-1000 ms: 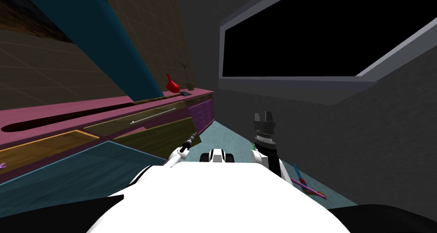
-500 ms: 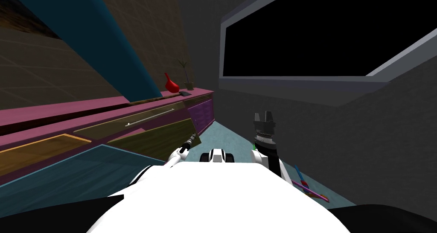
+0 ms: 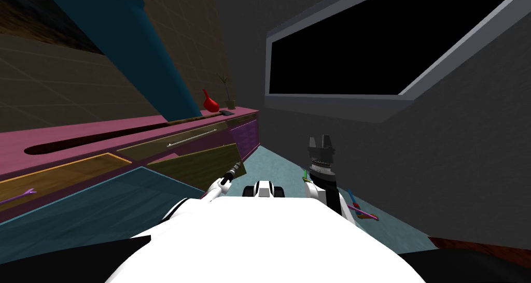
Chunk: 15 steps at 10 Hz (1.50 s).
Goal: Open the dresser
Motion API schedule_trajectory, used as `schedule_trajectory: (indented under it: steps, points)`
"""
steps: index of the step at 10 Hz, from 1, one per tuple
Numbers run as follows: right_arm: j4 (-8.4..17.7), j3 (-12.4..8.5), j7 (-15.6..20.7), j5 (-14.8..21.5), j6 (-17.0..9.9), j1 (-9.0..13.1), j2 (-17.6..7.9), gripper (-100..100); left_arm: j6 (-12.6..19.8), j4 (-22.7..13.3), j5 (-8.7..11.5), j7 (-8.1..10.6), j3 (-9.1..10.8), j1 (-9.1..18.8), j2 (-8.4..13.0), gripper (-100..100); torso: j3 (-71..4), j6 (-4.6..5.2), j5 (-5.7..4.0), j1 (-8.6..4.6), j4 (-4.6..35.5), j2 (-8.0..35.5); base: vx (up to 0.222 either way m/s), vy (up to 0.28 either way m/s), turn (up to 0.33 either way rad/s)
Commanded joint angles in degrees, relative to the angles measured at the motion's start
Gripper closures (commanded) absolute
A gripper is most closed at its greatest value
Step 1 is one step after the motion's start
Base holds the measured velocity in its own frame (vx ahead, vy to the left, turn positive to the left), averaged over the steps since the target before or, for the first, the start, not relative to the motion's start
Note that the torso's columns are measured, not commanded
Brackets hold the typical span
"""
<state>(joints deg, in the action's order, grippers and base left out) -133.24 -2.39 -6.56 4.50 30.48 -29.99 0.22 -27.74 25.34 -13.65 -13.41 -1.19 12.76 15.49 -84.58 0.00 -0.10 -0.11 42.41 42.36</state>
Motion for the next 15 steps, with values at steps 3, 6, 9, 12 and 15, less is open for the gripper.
schedule_trajectory:
  steps: [3, 6, 9, 12, 15]
  points:
    - [0.01, -0.01, 0.00, 0.00, -0.01, 0.01, -0.01, 0, -0.07, 1.36, -2.14, 2.37, -3.90, 1.07, -0.44, 100, 0.18, -0.17, -0.05, 0.05, 0.10, 0.26, -0.221, 0.088, -0.105]
    - [0.00, 0.00, 0.00, 0.00, 0.00, -0.01, 0.00, 0, -0.24, 1.27, -3.52, 3.30, -6.10, 1.08, -0.69, 100, -0.05, -0.08, -0.11, -0.12, 0.09, -0.14, -0.139, 0.028, -0.064]
    - [0.01, -0.01, 0.00, 0.00, 0.00, 0.00, -0.01, 0, -0.89, 1.58, -5.02, 4.70, -8.54, 1.46, -0.84, 100, 0.17, 0.00, 0.12, 0.19, 0.02, 0.24, -0.196, 0.122, -0.121]
    - [0.00, -0.01, 0.00, 0.00, 0.00, -0.01, -0.01, 0, -1.54, 1.88, -6.52, 6.10, -10.97, 1.85, -0.98, 100, 0.01, -0.05, -0.01, 0.00, 0.01, -0.01, -0.152, 0.076, -0.075]
    - [0.01, -0.01, 0.00, 0.00, 0.00, 0.00, -0.01, 0, -1.97, 2.08, -7.52, 7.03, -12.59, 2.10, -1.08, 100, 0.09, 0.09, 0.10, 0.04, 0.00, 0.11, -0.148, 0.086, -0.081]
